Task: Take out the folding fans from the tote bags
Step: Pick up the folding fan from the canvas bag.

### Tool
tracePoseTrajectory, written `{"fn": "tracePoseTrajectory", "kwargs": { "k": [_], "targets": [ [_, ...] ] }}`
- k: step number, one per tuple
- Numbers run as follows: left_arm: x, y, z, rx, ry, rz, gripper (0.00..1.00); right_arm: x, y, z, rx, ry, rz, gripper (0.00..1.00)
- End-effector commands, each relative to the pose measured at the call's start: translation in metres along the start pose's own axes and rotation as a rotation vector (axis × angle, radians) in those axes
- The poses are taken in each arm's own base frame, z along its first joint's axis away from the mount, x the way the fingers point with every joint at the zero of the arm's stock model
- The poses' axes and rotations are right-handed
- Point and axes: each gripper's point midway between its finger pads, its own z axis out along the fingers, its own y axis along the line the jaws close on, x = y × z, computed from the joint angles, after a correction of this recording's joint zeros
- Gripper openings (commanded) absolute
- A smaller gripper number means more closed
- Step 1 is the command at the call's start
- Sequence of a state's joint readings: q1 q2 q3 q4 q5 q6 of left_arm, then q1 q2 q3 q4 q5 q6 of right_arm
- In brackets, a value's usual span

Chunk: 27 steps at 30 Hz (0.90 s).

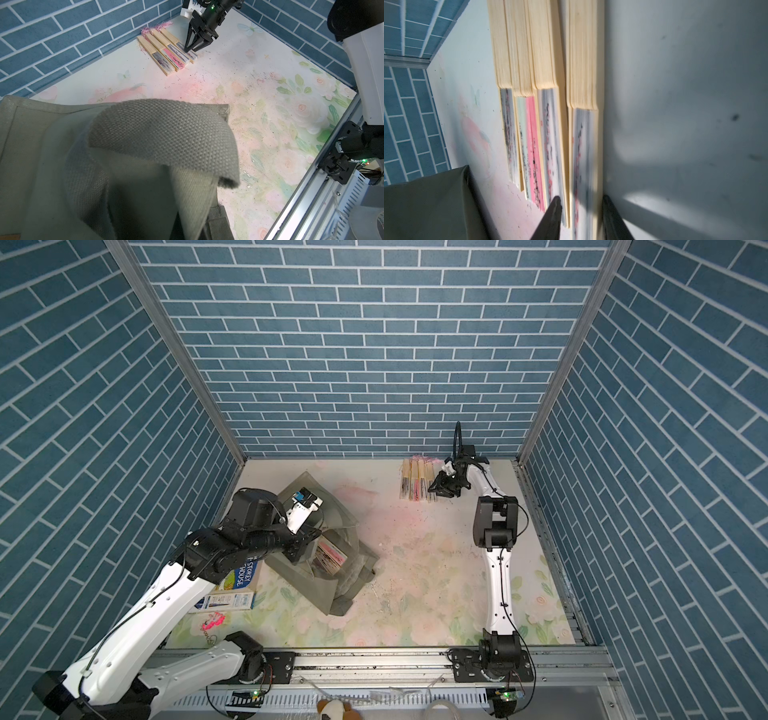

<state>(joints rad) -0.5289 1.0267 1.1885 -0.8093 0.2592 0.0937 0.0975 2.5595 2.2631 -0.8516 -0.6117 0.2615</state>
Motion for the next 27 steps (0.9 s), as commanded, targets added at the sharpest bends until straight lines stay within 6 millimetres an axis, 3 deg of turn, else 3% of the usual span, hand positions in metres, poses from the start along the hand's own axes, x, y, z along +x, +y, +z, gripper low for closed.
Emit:
{"fn": "tracePoseTrajectory", "kwargs": {
  "k": [1, 4, 8, 14, 17, 23, 27],
  "targets": [
    [0.005, 0.003, 0.002, -0.017, 0.013, -0.007, 0.00, -0.011, 0.030, -0.051, 0.040, -0.115, -0.082, 0.35],
    [0.005, 0.003, 0.003, -0.017, 0.014, -0.008, 0.00, -0.009, 0.046, -0.075, 0.020, -0.204, -0.085, 0.33],
    [0.006, 0.003, 0.003, -0.016, 0.015, -0.008, 0.00, 0.008, 0.070, -0.104, -0.042, -0.323, -0.070, 0.29],
    [0.005, 0.003, 0.002, -0.014, 0.008, -0.007, 0.00, 0.061, 0.093, -0.126, -0.096, -0.427, -0.126, 0.25],
    [0.005, 0.002, 0.002, -0.011, 0.009, -0.008, 0.00, 0.086, 0.095, -0.133, -0.085, -0.464, -0.150, 0.21],
    [0.006, 0.003, 0.003, -0.015, 0.003, -0.010, 0.00, 0.137, 0.130, -0.137, -0.136, -0.485, -0.221, 0.21],
    [0.006, 0.006, 0.004, -0.030, 0.000, -0.008, 0.00, 0.182, 0.146, -0.133, -0.154, -0.436, -0.283, 0.20]
  ]
}}
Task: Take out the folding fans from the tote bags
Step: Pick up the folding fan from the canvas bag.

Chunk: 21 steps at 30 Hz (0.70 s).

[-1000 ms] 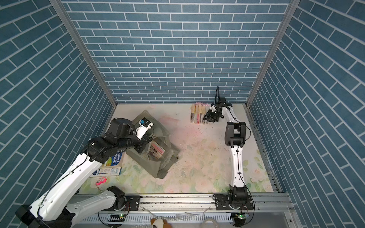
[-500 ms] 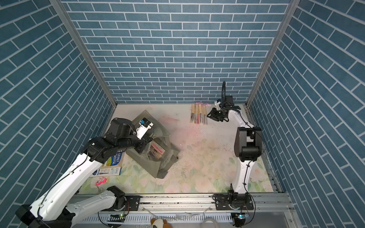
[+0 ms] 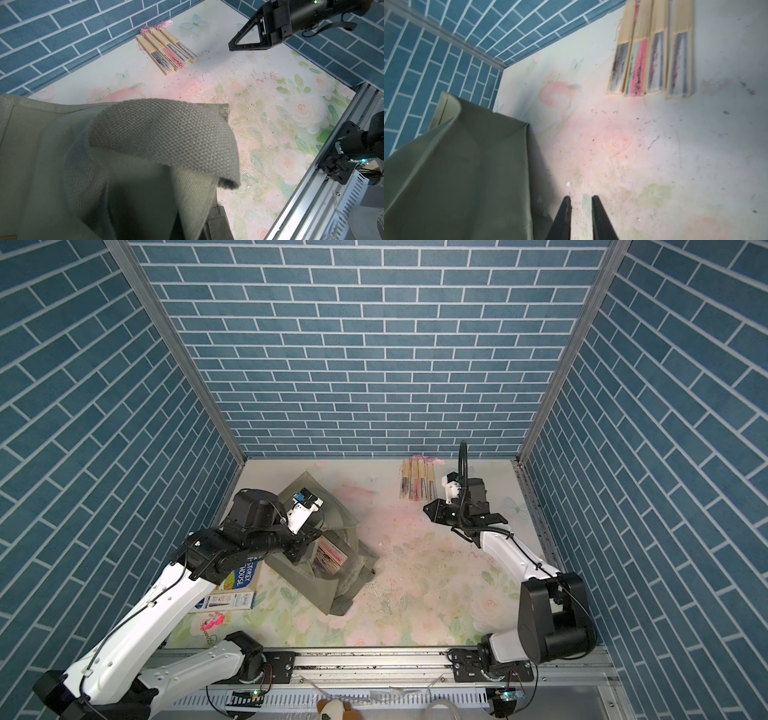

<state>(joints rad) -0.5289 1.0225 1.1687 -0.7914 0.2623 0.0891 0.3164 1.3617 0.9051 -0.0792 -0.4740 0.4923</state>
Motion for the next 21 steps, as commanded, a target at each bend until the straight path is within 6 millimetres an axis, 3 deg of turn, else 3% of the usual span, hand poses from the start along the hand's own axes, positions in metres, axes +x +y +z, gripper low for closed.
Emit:
{"fn": "tracePoseTrajectory", "kwargs": {
  "k": [1, 10, 16, 21],
  "targets": [
    [0.003, 0.006, 0.001, -0.032, 0.004, -0.004, 0.00, 0.017, 0.024, -0.014, -0.041, -0.021, -0.055, 0.20],
    [0.004, 0.006, 0.002, -0.032, 0.000, 0.013, 0.00, 0.113, 0.067, -0.028, -0.190, 0.038, -0.132, 0.19],
    [0.005, 0.006, 0.002, -0.033, -0.001, 0.016, 0.00, 0.152, 0.095, -0.013, -0.268, 0.073, -0.293, 0.11],
    [0.004, 0.006, 0.001, -0.036, -0.010, 0.017, 0.00, 0.174, 0.116, 0.007, -0.299, 0.105, -0.451, 0.07]
  ]
}}
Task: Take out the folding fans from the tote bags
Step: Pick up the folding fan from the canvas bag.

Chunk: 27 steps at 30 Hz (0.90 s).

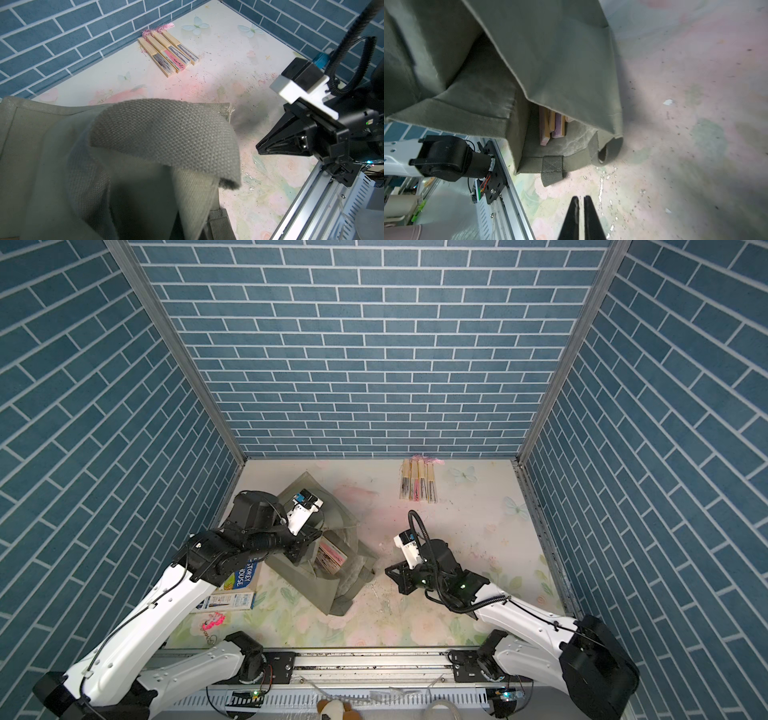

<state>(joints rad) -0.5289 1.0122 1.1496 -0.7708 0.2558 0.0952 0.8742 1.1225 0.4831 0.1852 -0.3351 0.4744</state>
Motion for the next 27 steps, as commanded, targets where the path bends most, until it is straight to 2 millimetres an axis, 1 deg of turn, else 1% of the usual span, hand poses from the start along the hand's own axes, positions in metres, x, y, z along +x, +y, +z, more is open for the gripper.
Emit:
{"fn": "tracePoseTrajectory", "kwargs": {
  "k": [1, 4, 7, 10, 13, 14, 18, 20, 24, 27],
  "targets": [
    [0.003, 0.005, -0.001, -0.031, -0.001, 0.010, 0.00, -0.014, 0.014, 0.017, -0.013, -0.049, -0.162, 0.07],
    [0.002, 0.005, -0.002, -0.030, -0.005, 0.010, 0.00, -0.008, 0.021, 0.037, -0.028, -0.017, -0.253, 0.05],
    [0.002, 0.004, -0.003, -0.030, -0.006, 0.011, 0.00, 0.001, 0.015, 0.059, 0.043, -0.006, -0.360, 0.03],
    [0.001, 0.004, -0.005, -0.031, -0.011, 0.010, 0.00, 0.008, 0.025, 0.074, 0.050, 0.027, -0.429, 0.03],
    [0.000, 0.004, -0.006, -0.030, -0.019, 0.010, 0.00, 0.020, 0.027, 0.083, 0.046, 0.046, -0.477, 0.03],
    [0.000, 0.004, -0.007, -0.029, -0.021, 0.010, 0.00, 0.021, 0.025, 0.085, 0.067, 0.045, -0.490, 0.03],
    [0.000, 0.002, -0.006, -0.019, -0.016, 0.009, 0.00, 0.026, 0.031, 0.090, 0.063, 0.045, -0.534, 0.04],
    [-0.001, 0.000, -0.007, -0.010, -0.018, 0.011, 0.00, 0.024, 0.032, 0.095, 0.063, 0.048, -0.542, 0.04],
    [-0.001, -0.002, -0.009, 0.002, -0.025, 0.014, 0.00, 0.007, 0.034, 0.109, 0.091, 0.009, -0.527, 0.04],
    [-0.003, -0.007, -0.011, 0.026, -0.035, 0.019, 0.00, -0.002, 0.031, 0.119, 0.128, 0.000, -0.521, 0.04]
  ]
}}
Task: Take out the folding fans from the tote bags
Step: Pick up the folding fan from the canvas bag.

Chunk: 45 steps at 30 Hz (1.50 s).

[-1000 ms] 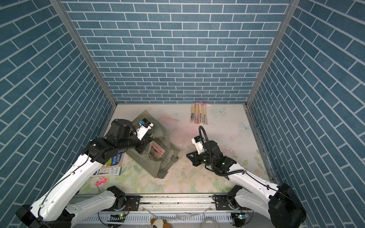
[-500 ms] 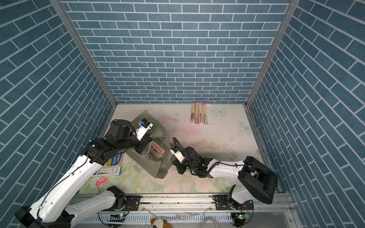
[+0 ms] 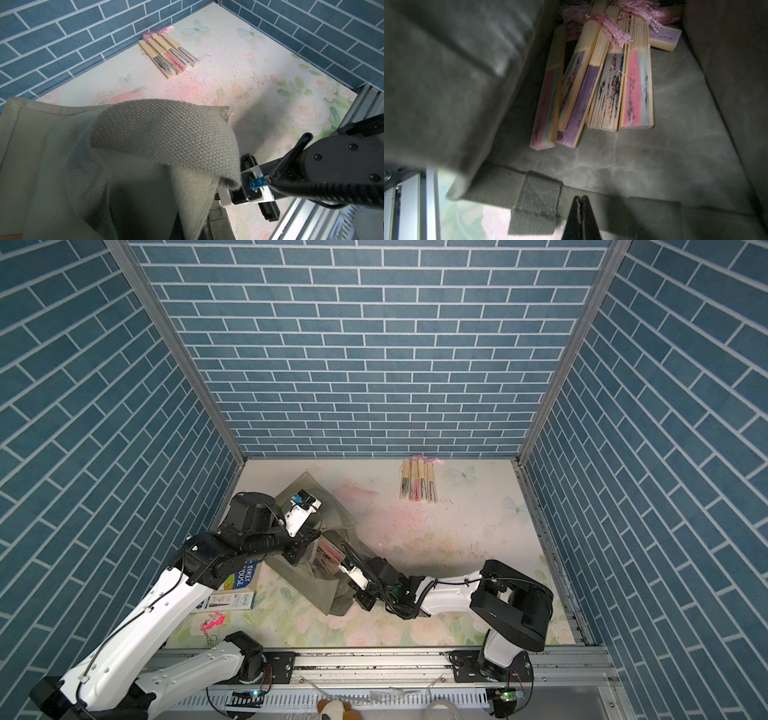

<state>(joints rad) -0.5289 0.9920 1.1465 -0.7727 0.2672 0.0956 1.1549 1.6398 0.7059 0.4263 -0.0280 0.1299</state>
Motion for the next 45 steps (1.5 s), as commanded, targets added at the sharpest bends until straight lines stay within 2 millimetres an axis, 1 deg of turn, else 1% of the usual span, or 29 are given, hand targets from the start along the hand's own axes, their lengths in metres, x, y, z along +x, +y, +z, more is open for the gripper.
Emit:
{"fn": "tracePoseTrajectory", "kwargs": {
  "k": [1, 3, 6, 9, 12, 14, 17, 19, 22, 25, 27, 29, 31, 33, 35, 36, 38, 40, 42, 43, 45],
  "targets": [
    [-0.003, -0.005, -0.006, 0.025, -0.019, 0.016, 0.00, -0.021, -0.011, 0.011, 0.067, -0.044, -0.020, 0.04],
    [-0.005, -0.010, -0.009, 0.048, -0.022, 0.018, 0.00, -0.023, -0.016, 0.019, 0.065, -0.028, 0.020, 0.04],
    [-0.009, -0.015, -0.016, 0.068, -0.044, 0.034, 0.00, -0.023, -0.017, 0.031, 0.046, 0.003, 0.080, 0.04],
    [-0.010, -0.015, -0.019, 0.064, -0.042, 0.044, 0.00, -0.028, -0.014, 0.039, 0.020, -0.002, 0.108, 0.05],
    [-0.012, -0.016, -0.020, 0.073, -0.039, 0.046, 0.00, -0.025, -0.011, 0.052, 0.005, 0.041, 0.104, 0.06],
    [-0.016, -0.017, -0.022, 0.079, -0.035, 0.051, 0.00, -0.023, -0.007, 0.056, -0.021, 0.050, 0.085, 0.07],
    [-0.024, -0.014, -0.022, 0.064, -0.034, 0.045, 0.00, -0.028, -0.002, 0.055, -0.034, -0.004, 0.029, 0.10],
    [-0.030, -0.009, -0.022, 0.039, -0.033, 0.029, 0.00, -0.024, -0.003, 0.057, -0.033, -0.003, -0.006, 0.11],
    [-0.034, -0.004, -0.021, 0.014, -0.032, 0.018, 0.00, -0.014, 0.001, 0.062, -0.025, 0.033, -0.087, 0.12],
    [-0.037, -0.008, -0.020, 0.041, -0.019, 0.027, 0.00, -0.010, 0.005, 0.065, -0.002, 0.042, -0.155, 0.13],
    [-0.037, -0.010, -0.020, 0.055, 0.001, 0.042, 0.00, -0.013, 0.008, 0.067, -0.013, 0.037, -0.151, 0.13],
    [-0.034, -0.013, -0.019, 0.077, 0.034, 0.088, 0.00, -0.019, 0.010, 0.070, -0.018, 0.030, -0.103, 0.14],
    [-0.030, -0.006, -0.013, 0.050, 0.082, 0.136, 0.00, -0.027, 0.014, 0.076, -0.035, 0.034, -0.019, 0.16],
    [-0.028, -0.007, -0.008, 0.073, 0.120, 0.188, 0.00, -0.041, 0.018, 0.079, -0.052, 0.029, 0.075, 0.19],
    [-0.031, -0.003, -0.006, 0.061, 0.133, 0.208, 0.00, -0.052, 0.019, 0.080, -0.051, 0.022, 0.194, 0.22],
    [-0.033, -0.006, -0.006, 0.077, 0.129, 0.234, 0.00, -0.057, 0.022, 0.080, -0.063, 0.012, 0.244, 0.25],
    [-0.038, -0.011, -0.008, 0.110, 0.105, 0.302, 0.00, -0.059, 0.021, 0.082, -0.063, 0.008, 0.346, 0.28],
    [-0.038, -0.015, -0.007, 0.137, 0.077, 0.396, 0.00, -0.057, 0.021, 0.087, -0.055, 0.024, 0.412, 0.31],
    [-0.036, -0.021, -0.005, 0.175, 0.056, 0.498, 0.00, -0.052, 0.019, 0.093, -0.036, 0.036, 0.450, 0.34],
    [-0.037, -0.020, -0.005, 0.173, 0.044, 0.528, 0.00, -0.048, 0.018, 0.095, -0.022, 0.047, 0.469, 0.35],
    [-0.040, -0.017, -0.008, 0.163, 0.022, 0.564, 0.00, -0.049, 0.016, 0.097, -0.003, 0.046, 0.472, 0.37]
  ]
}}
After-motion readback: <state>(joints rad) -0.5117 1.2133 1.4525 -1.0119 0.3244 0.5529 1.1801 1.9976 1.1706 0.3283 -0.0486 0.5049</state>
